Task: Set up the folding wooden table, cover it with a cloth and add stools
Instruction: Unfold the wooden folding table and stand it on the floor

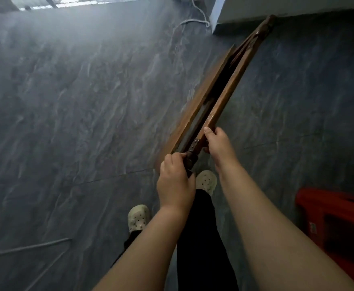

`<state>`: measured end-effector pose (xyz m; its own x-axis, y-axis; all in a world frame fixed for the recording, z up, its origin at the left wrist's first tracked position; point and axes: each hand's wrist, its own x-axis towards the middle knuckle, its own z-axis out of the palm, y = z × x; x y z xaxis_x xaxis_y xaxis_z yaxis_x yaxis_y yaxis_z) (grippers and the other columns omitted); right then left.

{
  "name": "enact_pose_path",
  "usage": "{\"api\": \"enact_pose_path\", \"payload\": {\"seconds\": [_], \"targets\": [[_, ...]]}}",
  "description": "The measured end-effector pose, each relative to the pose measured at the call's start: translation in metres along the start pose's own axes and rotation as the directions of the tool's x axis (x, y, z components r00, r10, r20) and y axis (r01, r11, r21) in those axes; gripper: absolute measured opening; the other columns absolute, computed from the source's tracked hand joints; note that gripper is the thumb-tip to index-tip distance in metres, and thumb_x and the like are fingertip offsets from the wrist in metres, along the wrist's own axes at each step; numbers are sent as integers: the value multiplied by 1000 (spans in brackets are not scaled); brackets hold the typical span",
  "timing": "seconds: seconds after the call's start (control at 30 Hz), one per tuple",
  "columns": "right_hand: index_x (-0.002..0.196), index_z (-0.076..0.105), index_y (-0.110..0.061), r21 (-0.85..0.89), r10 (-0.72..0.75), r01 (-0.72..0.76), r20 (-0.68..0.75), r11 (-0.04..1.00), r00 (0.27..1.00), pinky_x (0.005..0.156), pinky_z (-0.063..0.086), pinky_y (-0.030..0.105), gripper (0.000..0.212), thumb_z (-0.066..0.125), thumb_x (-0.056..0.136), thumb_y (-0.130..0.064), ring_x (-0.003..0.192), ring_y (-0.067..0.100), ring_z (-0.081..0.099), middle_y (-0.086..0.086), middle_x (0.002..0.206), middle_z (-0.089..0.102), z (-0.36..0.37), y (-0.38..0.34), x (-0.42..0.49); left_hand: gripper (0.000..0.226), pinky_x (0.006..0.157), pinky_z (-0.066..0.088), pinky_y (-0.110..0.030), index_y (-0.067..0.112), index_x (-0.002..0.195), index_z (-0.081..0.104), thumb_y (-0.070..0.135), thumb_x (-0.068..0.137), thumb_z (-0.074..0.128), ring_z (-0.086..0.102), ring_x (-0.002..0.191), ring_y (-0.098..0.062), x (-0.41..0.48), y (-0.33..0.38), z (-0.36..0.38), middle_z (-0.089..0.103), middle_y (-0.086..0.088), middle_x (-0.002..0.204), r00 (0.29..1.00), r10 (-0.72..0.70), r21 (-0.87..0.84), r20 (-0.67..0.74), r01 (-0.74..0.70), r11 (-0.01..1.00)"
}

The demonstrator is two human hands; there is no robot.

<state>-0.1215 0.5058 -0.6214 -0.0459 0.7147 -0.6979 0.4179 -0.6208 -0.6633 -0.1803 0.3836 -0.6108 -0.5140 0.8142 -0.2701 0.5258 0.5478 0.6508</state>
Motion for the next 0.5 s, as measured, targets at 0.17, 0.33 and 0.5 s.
{"api": "enact_pose_path", "payload": {"seconds": [0.17, 0.33, 0.5], "targets": [[125, 51, -9, -33, -39, 40, 35, 999, 999, 73, 46, 28, 34, 41, 98, -28, 95, 20, 59, 8, 109, 61, 24, 58, -60, 31, 67, 49, -35, 13, 105, 52, 13, 77, 67, 52, 91, -23, -79, -42, -10, 52, -5, 101, 999, -40, 2, -35, 41, 999], [119, 52, -10, -109, -65, 78, 120, 991, 991, 62, 42, 22, 29, 42, 98, -27, 79, 11, 55, 5, 98, 58, 22, 116, -117, 35, 72, 50, -35, 15, 107, 51, 16, 77, 68, 53, 96, -22, -168, -62, 2, 52, -3, 104, 987, -136, -7, -83, 136, 991], [115, 53, -10, -180, -65, 105, 212, 978, 975, 71, 44, 29, 25, 42, 98, -25, 92, 20, 56, 5, 99, 58, 10, 172, -180, 36, 71, 48, -35, 16, 105, 50, 19, 76, 71, 52, 98, -22, -259, -70, 26, 51, -3, 105, 951, -280, -50, -133, 276, 960]]}}
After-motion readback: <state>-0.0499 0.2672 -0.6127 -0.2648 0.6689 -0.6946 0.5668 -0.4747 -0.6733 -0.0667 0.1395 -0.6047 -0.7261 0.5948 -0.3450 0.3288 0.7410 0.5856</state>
